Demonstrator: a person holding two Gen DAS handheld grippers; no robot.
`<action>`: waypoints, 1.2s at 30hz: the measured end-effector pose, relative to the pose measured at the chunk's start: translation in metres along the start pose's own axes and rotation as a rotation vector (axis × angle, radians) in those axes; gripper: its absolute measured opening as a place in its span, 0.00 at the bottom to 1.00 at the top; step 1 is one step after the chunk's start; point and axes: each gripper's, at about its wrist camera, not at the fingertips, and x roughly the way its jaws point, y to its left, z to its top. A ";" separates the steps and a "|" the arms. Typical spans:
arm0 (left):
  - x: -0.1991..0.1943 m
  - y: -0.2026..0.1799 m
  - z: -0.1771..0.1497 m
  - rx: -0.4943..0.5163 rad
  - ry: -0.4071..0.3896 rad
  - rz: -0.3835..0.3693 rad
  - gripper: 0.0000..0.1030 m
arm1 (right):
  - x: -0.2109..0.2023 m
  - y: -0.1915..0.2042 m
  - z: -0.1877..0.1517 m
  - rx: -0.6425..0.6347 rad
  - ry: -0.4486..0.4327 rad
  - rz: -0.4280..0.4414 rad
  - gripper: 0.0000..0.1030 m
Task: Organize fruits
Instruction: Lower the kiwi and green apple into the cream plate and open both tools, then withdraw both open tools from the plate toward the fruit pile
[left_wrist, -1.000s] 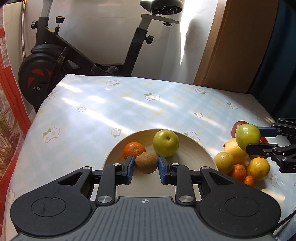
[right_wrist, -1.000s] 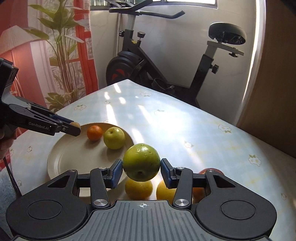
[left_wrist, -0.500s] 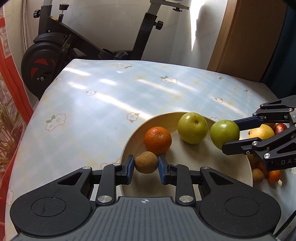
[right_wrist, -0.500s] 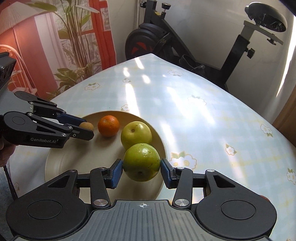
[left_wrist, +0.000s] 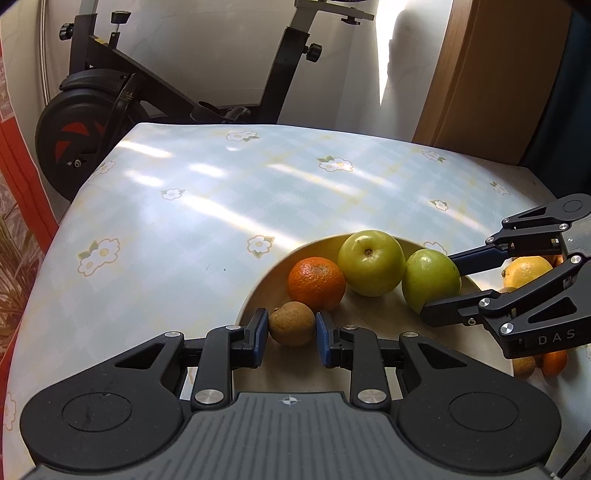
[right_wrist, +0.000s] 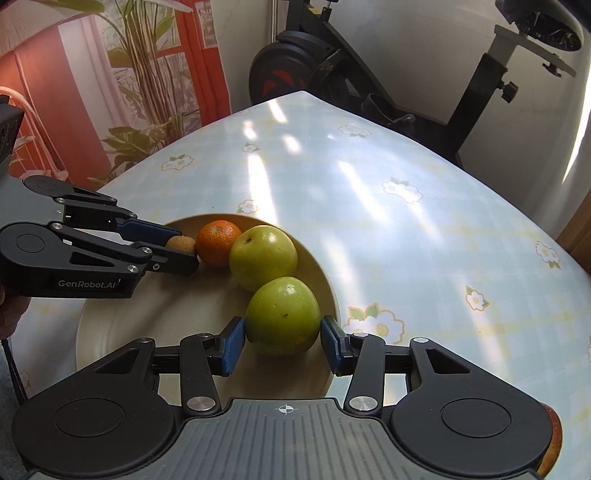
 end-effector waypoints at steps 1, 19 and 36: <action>0.000 0.000 0.000 0.001 0.000 0.001 0.29 | -0.001 -0.001 0.000 0.002 0.001 0.001 0.40; -0.012 -0.004 -0.002 0.030 0.002 0.039 0.30 | -0.018 -0.002 0.003 0.019 -0.059 -0.044 0.41; -0.046 -0.027 0.002 0.005 -0.069 0.069 0.38 | -0.074 -0.017 -0.035 0.143 -0.212 -0.117 0.41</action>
